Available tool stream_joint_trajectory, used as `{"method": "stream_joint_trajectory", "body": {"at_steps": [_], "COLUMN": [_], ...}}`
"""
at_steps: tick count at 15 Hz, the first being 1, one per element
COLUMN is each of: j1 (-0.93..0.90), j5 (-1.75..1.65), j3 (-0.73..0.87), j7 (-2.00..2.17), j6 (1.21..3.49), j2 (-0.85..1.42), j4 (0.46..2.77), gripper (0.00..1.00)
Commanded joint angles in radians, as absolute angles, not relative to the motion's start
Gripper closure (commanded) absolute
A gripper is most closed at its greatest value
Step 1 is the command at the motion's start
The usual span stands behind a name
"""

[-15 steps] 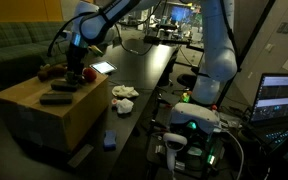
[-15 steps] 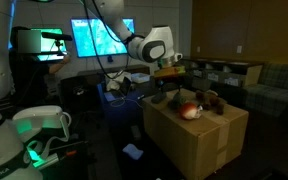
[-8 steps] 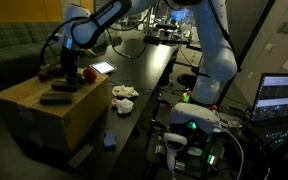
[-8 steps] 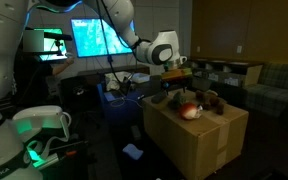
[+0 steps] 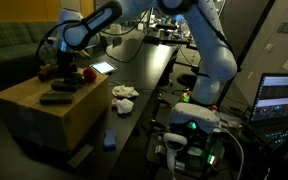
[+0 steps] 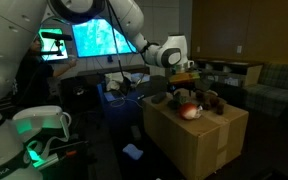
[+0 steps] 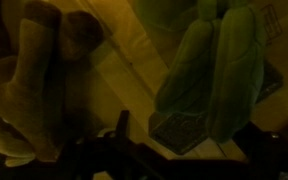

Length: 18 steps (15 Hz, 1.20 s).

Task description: Place the plastic and the towel from the box onto the table. Move the brown and red toys onto the box. Transfer the black object on the right of the box to the table. Put the blue object from the table onto the box. Pick up the black object from the box and position it on the table. Lastly, take the black object from the left side of the table and place it on the box.

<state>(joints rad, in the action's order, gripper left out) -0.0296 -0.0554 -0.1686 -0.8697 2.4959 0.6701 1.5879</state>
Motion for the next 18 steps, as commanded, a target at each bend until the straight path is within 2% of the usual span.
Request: {"method": "stream_joint_trajectory", "body": {"at_steps": [1, 8, 18], "j1": [-0.038, -0.053, -0.056], "j5": [-0.085, -0.102, -0.123], "j3": [-0.152, -0.122, -0.118], "j7": [-0.845, -0.803, -0.725], "j6": [2.436, 2.363, 2.167], "j2": [0.751, 0.822, 0.772], "j4": [1.455, 1.347, 1.298], "gripper": [0.00, 0.00, 0.00]}}
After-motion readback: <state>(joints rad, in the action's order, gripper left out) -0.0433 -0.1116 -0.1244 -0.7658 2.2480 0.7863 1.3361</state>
